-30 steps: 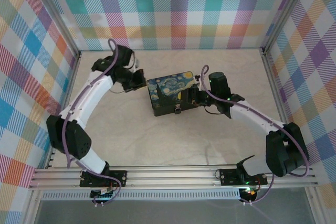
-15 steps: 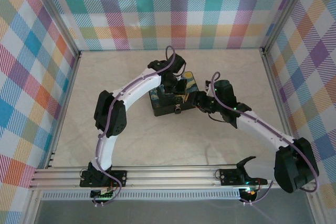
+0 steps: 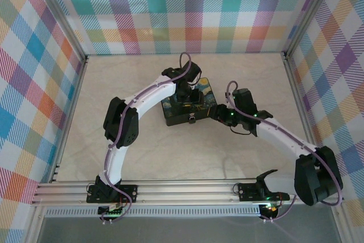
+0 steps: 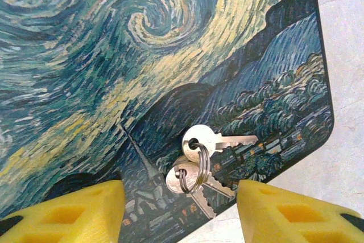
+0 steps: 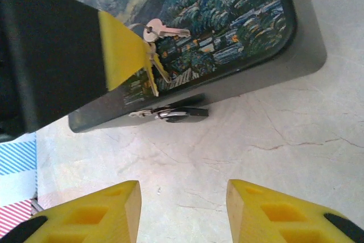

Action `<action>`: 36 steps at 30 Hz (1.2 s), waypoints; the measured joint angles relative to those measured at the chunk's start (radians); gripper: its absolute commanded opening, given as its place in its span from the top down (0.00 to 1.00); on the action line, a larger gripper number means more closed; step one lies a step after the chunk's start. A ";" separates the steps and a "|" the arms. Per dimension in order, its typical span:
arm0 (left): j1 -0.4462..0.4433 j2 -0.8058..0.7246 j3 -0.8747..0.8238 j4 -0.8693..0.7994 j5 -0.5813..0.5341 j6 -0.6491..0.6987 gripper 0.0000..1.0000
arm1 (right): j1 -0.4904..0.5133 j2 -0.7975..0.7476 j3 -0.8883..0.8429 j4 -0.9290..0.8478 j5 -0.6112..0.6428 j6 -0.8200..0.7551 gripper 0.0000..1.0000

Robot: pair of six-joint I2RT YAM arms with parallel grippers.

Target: Unlock the padlock with the key

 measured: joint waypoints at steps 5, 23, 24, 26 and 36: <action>0.028 -0.045 -0.032 -0.011 -0.021 0.001 0.41 | 0.019 0.039 0.100 -0.061 0.035 -0.121 0.64; 0.203 -0.498 -0.562 -0.008 -0.073 -0.004 0.39 | 0.103 0.407 0.562 -0.341 0.092 -0.577 0.56; 0.206 -0.510 -0.589 -0.001 -0.073 -0.007 0.39 | 0.113 0.427 0.579 -0.352 0.103 -0.584 0.56; 0.206 -0.533 -0.634 0.007 -0.073 -0.014 0.39 | 0.127 0.461 0.611 -0.369 0.126 -0.592 0.57; 0.220 -0.586 -0.698 0.026 -0.090 -0.021 0.39 | 0.153 0.550 0.653 -0.429 0.241 -0.609 0.64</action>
